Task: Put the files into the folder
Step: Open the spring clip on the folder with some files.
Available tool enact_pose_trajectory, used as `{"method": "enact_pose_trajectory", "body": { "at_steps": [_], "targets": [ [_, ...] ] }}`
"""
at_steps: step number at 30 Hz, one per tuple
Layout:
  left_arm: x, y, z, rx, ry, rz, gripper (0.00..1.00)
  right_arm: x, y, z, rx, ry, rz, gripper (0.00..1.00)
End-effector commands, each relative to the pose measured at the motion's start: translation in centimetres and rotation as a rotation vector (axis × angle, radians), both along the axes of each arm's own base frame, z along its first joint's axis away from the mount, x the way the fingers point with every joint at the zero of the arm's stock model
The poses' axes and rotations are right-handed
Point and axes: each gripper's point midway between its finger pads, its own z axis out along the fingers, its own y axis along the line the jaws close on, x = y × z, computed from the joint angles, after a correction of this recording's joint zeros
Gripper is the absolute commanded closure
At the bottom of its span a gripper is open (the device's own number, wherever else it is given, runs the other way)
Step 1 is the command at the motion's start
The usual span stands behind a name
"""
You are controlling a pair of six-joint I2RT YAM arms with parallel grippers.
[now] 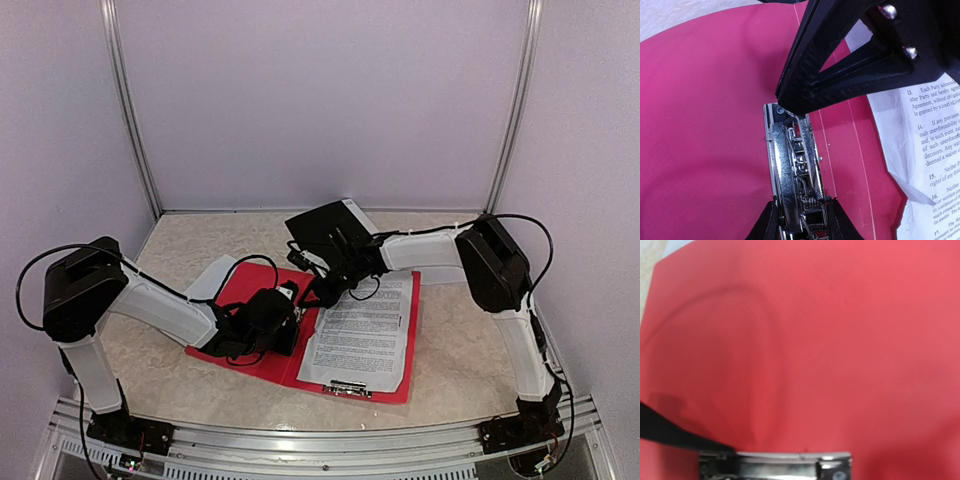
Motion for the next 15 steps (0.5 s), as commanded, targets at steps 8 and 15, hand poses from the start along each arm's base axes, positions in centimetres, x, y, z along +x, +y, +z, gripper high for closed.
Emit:
{"method": "enact_pose_trajectory", "body": {
  "at_steps": [8, 15],
  "targets": [
    [-3.1, 0.7, -2.7, 0.072, 0.123, -0.084, 0.72, -1.0, -1.0, 2.9, 0.021, -0.015, -0.04, 0.92],
    [-2.6, -0.1, -1.4, 0.043, 0.106, -0.087, 0.6, -0.8, -1.5, 4.7, 0.025, -0.033, -0.091, 0.73]
  ]
}}
